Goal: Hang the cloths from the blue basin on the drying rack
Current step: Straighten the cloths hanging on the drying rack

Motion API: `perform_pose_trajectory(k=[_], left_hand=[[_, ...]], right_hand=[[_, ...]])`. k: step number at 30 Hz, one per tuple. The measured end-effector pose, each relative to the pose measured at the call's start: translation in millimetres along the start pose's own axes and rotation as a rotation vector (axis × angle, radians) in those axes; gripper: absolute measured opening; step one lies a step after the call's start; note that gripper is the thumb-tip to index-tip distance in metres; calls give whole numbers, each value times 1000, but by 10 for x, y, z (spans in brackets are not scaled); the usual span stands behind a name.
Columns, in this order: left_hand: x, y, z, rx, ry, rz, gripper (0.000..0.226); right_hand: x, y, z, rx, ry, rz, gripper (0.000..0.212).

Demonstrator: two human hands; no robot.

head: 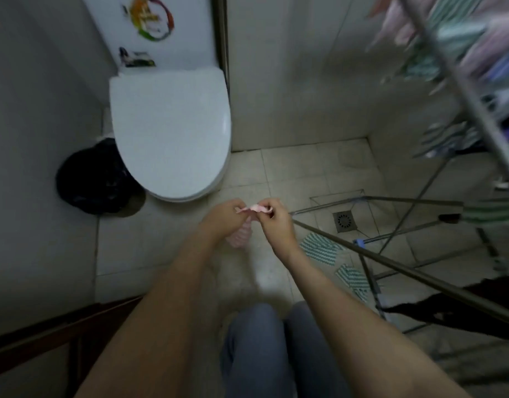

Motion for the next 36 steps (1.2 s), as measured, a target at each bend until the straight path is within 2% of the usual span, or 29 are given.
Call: perform_pose_trajectory(k=[2,5,8,12,15,17,20,23,25,28,31,33,36], left_hand=[[-371,464,-268,24,63,-12,19],[-698,855,-564,42,93,-19,30],[-1123,1280,-947,86,164,-33,20],[-1677,1698,-1570,221,190,-133,15],[-1986,2058,-2188,353,139,-172,17],[-2107,2242,-2531,447,143,-186,20],[-2133,2533,-3033,592,132,-132,29],[-1971,2871,-3613,751,76,3,33],[-1825,3023,-3907,810,55,107,33],[-1541,3170,-4322,823,13,167,33],[-1264,3114,-4624,796,-156,58,30],[-1018,3058,-4797,780,-369,-34,24],[-664,3060,-5011,747,-633,-139,28]], right_hand=[[-303,18,684,-80,50,-48,3],[-669,25,1338,-163,70,-91,13],[-1108,137,2016,-197,63,-132,12],[-1772,197,2767,-279,122,-254,18],[-2357,287,3250,-335,177,-334,8],[-2709,359,3450,-364,190,-393,9],[-3241,538,3658,-400,124,-472,12],[-3832,766,3730,-406,-3,-561,17],[-4164,897,3708,-402,-65,-611,20],[-4647,1113,3627,-403,-40,-654,16],[-4899,1257,3394,-323,-76,-659,18],[-5022,1334,3235,-293,-99,-659,21],[-5248,1435,3077,-270,-82,-716,25]])
Point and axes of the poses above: each hand's wrist, its own y-axis away from the middle knuckle, its own x-axis out of the palm, z = x × y, the point moved 8 cm from there along -y, towards the middle knuckle, and after that the axes turned 12 degrees about -x, right-handed, at the moved point
